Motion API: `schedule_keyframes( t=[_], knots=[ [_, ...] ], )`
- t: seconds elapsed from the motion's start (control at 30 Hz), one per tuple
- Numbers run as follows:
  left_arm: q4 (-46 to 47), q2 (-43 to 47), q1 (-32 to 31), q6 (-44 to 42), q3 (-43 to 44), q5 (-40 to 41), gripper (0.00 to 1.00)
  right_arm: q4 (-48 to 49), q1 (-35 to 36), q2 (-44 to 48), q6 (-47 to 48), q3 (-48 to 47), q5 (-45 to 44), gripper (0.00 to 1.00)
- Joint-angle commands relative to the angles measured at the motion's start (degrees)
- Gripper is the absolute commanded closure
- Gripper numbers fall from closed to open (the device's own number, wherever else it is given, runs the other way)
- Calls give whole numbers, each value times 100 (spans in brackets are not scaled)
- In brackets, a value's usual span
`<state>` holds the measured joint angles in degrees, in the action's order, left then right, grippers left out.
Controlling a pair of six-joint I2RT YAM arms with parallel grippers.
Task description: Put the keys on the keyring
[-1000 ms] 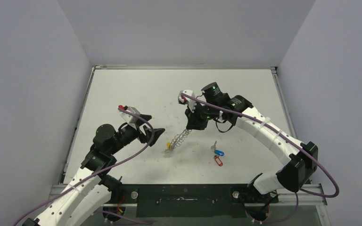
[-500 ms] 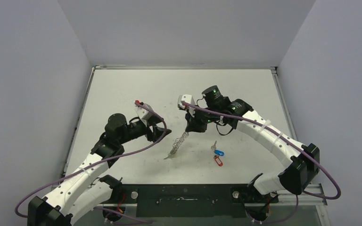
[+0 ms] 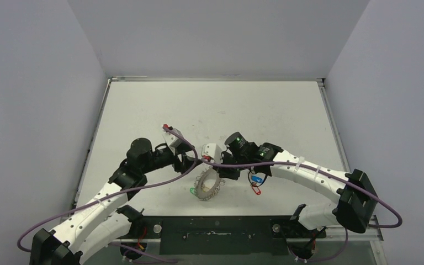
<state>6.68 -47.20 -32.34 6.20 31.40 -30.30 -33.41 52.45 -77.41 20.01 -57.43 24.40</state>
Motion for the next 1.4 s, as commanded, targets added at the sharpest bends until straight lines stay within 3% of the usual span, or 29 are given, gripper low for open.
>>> schedule_keyframes(
  t=[0.0, 0.27, 0.43, 0.87, 1.13, 1.27, 1.37],
  knots=[
    [322, 173, -124, -138, -300, -157, 37, 841, -77, 409, -365, 170, -11, 100],
    [899, -78, -583, -386, -526, -311, 37, 976, -179, 386, -326, -31, 764, 100],
    [1054, -358, -843, -593, -494, -173, 46, 984, -258, 333, -342, -180, 1202, 100],
    [1114, -579, -948, -796, -558, -61, 57, 980, -357, 295, -385, -406, 1515, 100],
    [826, -688, -1176, -974, -517, -89, 58, 1231, -486, 327, -576, -317, 1667, 100],
    [818, -668, -1196, -1028, -567, -98, 70, 1337, -544, 426, -491, -174, 1934, 100],
    [951, -682, -1218, -1009, -600, -130, 72, 1289, -551, 467, -355, -121, 2094, 100]
  ],
)
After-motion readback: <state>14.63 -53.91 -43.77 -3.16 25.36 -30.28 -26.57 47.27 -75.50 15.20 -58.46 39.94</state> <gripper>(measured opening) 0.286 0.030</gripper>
